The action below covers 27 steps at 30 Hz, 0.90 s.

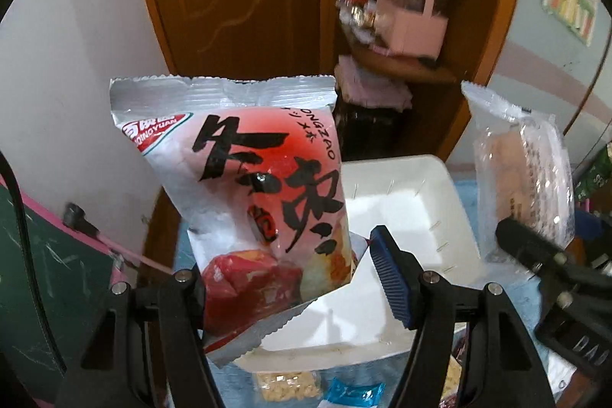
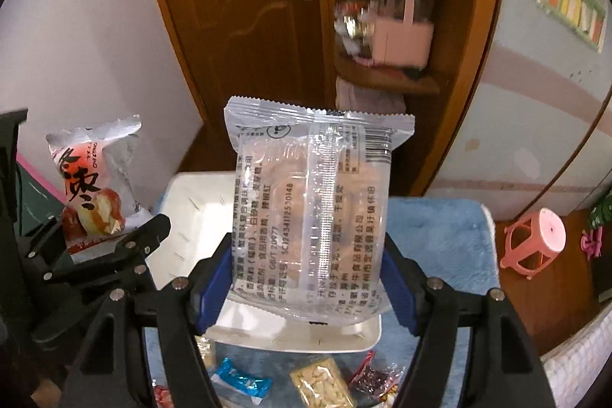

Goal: Organize snacks
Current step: 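Carry both bags over the white bin and open both grippers to drop them, then withdraw both tools from the bin back over the snacks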

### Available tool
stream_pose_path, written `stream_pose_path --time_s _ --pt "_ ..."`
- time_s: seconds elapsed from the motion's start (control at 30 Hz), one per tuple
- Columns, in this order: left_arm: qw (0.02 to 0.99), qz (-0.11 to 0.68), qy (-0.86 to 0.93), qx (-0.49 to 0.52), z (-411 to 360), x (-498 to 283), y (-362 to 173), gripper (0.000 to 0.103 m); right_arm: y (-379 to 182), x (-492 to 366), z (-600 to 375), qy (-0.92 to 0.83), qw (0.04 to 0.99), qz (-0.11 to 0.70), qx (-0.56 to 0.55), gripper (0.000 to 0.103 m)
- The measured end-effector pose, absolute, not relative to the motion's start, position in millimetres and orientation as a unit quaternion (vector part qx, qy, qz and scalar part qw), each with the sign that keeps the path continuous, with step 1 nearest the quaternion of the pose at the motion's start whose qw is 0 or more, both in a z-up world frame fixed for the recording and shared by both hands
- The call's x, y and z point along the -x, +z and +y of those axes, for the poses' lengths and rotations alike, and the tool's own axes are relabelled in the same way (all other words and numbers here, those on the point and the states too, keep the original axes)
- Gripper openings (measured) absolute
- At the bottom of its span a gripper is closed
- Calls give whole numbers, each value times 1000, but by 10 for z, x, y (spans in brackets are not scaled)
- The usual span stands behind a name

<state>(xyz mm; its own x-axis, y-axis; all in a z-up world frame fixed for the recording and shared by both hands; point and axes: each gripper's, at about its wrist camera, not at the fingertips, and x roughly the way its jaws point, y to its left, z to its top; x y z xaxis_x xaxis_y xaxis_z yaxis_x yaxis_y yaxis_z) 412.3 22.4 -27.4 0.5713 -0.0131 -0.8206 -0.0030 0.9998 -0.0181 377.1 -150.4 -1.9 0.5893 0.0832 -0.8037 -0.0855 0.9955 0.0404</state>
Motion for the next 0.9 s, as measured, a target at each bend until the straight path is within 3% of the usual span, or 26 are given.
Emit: stream_pose_path --time_s 0.23,0.33,0.9 --pt "856 515 10 34 216 -4339 -751 86 -507 -3933 -1529 39 875 483 1 74" --pt "855 518 5 34 229 -4341 -817 103 -554 -3922 -1580 41 867 496 -7 77" --pt "881 471 0 42 453 -3478 -86 102 -41 -3199 -1693 31 887 459 -36 79"
